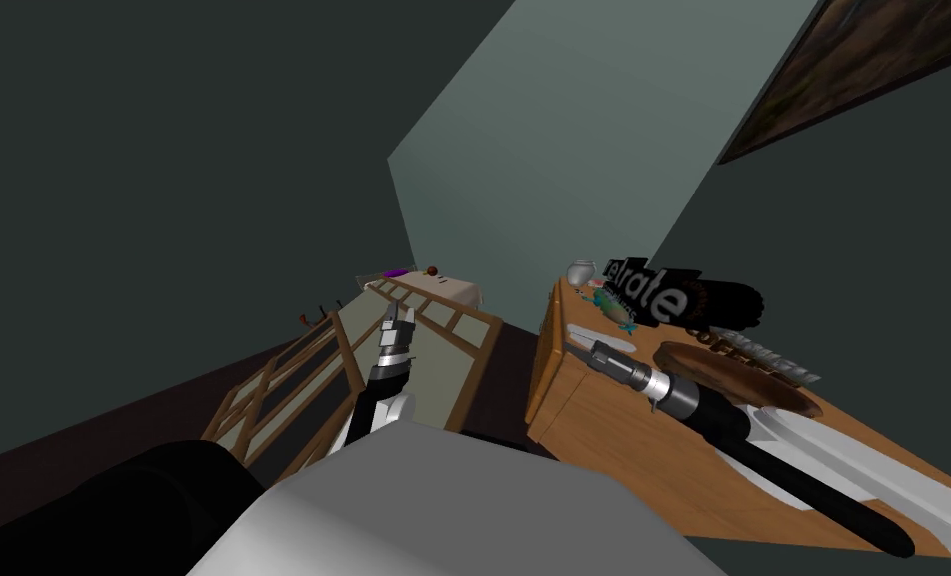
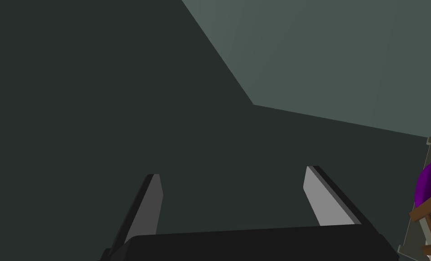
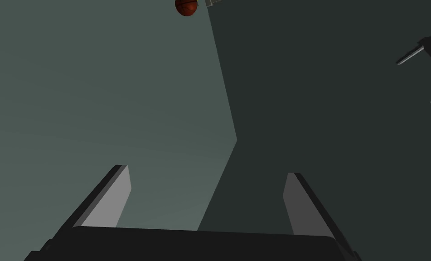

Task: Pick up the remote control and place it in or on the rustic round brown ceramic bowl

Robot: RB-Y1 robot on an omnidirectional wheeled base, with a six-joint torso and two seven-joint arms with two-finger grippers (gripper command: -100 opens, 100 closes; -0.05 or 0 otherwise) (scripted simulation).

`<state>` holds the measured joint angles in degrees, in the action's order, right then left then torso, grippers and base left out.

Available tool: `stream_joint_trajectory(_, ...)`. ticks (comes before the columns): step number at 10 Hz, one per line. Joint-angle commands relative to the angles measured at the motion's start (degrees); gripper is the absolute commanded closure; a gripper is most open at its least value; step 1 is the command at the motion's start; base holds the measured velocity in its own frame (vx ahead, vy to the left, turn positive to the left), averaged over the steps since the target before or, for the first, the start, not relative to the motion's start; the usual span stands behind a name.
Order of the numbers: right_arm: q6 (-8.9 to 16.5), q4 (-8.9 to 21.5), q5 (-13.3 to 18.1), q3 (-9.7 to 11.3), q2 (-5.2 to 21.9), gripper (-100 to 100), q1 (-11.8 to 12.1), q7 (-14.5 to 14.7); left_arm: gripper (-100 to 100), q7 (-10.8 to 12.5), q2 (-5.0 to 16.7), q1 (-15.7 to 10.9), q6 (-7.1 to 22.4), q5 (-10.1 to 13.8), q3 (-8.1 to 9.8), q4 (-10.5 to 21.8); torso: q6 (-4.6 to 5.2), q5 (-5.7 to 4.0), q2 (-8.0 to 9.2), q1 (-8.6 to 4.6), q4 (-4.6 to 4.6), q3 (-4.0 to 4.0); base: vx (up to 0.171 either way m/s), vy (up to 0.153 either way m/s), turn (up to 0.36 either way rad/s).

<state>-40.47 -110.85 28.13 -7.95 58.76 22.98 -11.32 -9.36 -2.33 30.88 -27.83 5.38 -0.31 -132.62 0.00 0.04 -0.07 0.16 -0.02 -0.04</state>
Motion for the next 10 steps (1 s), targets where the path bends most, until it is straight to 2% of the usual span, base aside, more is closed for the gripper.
stream_joint_trajectory(1, -0.4, 1.3, 0.8, 0.3, 2.9, -100, -0.3, 0.1, 0, 0.0, 0.0, 0.0, 0.0, 0.0, 0.00, 0.0, 0.00, 0.00, 0.00, 0.00, 0.00, 0.00, 0.018, 0.039, 0.049)
stream_joint_trajectory(2, -0.4, 1.3, 0.8, 0.3, 3.6, -100, -0.3, 0.1, 0, 0.0, 0.0, 0.0, 0.0, 0.0, 0.00, 0.0, 0.01, 0.00, 0.01, -0.02, 0.00, 0.00, 0.012, 0.018, -0.002)
stream_joint_trajectory(3, -1.0, 3.3, 2.1, 0.5, 5.8, -100, -0.5, 0.0, 0, 0.0, 0.0, 0.0, 0.0, 0.0, 0.00, 0.0, 0.02, -0.02, 0.03, -0.08, 0.01, 0.02, 0.021, 0.030, 0.083)
stream_joint_trajectory(4, -1.0, 3.3, 2.1, 0.5, 7.5, -100, -0.5, 0.0, 0, 0.0, 0.0, 0.0, 0.0, 0.0, 0.00, 0.0, -0.01, -0.02, -0.01, -0.06, 0.00, 0.00, 0.021, 0.028, 0.052)
stream_joint_trajectory(5, -1.6, 5.2, 3.4, 0.8, 9.2, -100, -0.7, 0.0, 0, 0.0, 0.0, 0.0, 0.0, 0.0, 0.00, 0.0, 0.02, -0.01, 0.00, -0.06, 0.00, 0.00, 0.029, 0.038, 0.107)
stream_joint_trajectory(7, -1.6, 5.2, 3.4, 0.8, 11.9, -100, -0.7, 0.0, 0, 0.0, 0.0, 0.0, 0.0, 0.0, 0.00, 0.0, 0.02, -0.01, -0.01, -0.05, 0.00, -0.01, 0.014, 0.020, 0.017)
stream_joint_trajectory(8, -2.2, 7.1, 4.5, 1.3, 13.9, -100, -0.8, 0.0, 0, 0.0, 0.0, 0.0, 0.0, 0.0, 0.01, 0.0, 0.03, -0.03, 0.05, -0.11, 0.01, 0.03, 0.011, 0.018, 0.099)
stream_joint_trajectory(9, -2.2, 7.1, 4.5, 1.3, 15.5, -100, -0.8, 0.0, 0, 0.0, 0.0, 0.0, 0.0, 0.0, 0.00, 0.0, 0.00, -0.03, 0.03, -0.10, 0.01, 0.02, 0.013, 0.016, 0.059)
stream_joint_trajectory(10, -2.8, 9.1, 5.5, 1.9, 17.3, -100, -1.0, 0.1, 0, 0.0, 0.0, 0.0, 0.0, 0.0, 0.01, 0.0, 0.02, -0.02, 0.03, -0.10, 0.01, 0.02, 0.022, 0.024, 0.093)
